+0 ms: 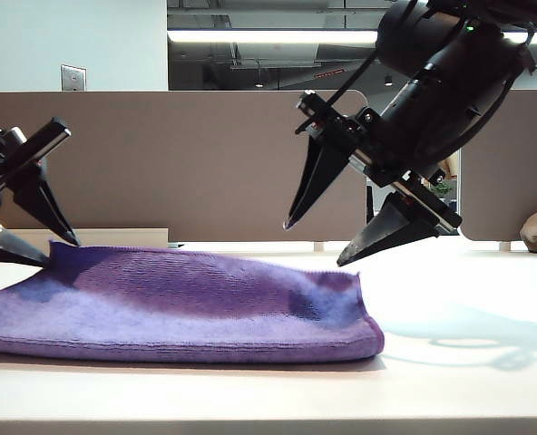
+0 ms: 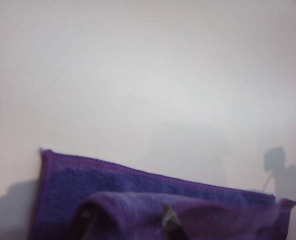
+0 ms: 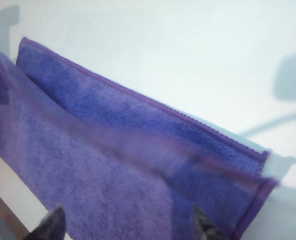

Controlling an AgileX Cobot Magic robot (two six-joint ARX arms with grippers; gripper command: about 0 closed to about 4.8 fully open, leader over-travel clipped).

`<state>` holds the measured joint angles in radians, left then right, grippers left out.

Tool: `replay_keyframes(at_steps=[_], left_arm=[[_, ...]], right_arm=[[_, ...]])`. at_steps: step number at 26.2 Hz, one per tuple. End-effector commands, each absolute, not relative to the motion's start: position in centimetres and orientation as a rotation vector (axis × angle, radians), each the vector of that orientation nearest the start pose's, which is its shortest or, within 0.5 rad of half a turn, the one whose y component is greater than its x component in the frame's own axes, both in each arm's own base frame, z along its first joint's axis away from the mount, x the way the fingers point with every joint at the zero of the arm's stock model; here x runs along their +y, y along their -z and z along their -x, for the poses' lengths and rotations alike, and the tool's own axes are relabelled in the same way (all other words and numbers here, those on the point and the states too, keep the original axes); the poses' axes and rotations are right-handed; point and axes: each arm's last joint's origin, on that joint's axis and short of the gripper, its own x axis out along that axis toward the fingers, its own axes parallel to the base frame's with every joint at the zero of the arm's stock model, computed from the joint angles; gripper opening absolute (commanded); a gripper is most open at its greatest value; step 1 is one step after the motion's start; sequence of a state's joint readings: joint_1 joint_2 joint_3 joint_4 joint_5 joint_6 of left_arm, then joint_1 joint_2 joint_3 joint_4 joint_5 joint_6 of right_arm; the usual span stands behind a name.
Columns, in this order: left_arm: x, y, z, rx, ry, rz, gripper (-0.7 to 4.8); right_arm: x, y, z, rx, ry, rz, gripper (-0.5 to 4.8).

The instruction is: Fold the bottom of the cloth upward, then fold it vertically to form a square shape.

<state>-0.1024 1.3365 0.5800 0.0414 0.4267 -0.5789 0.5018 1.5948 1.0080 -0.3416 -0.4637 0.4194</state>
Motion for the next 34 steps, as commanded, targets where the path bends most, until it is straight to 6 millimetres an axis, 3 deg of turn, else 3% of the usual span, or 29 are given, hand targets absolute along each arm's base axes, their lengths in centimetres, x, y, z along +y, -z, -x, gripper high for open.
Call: replay_keyframes(at_steps=[1,7,12,18,30,34], left_arm=[[-3.3,-17.7,-24.8,0.820,0.285,0.674,1.61],[-3.0,-17.6,-24.7,0.853,0.325,0.701,1.61],[-3.0,-16.8,-23.7,0.968,0.363,0.634,1.61],[-3.0,-17.8,-23.0,0.950,0.413,0.618,1.59],[-3.1,-18.2,-22.1,0.978,0.427,0.588,1.43],[-3.1,-18.2,-22.1,0.978,0.427,0.588,1.42]], right_arm=[[16.3,-21.1,-27.7,1.112,-0.671,-0.344,3.28],[16.1,-20.8,-27.4,1.159,-0.659,-0.349,3.28],[15.2,-20.7,-26.1,1.238,-0.589,-0.215,3.28],[14.6,-21.7,-25.0,1.269,-0.591,-0.200,3.14],[14.2,-20.3,-24.1,1.350,-0.606,-0.196,3.10],[14.5,-18.9,-24.3,1.367,-0.637,-0.270,3.01]])
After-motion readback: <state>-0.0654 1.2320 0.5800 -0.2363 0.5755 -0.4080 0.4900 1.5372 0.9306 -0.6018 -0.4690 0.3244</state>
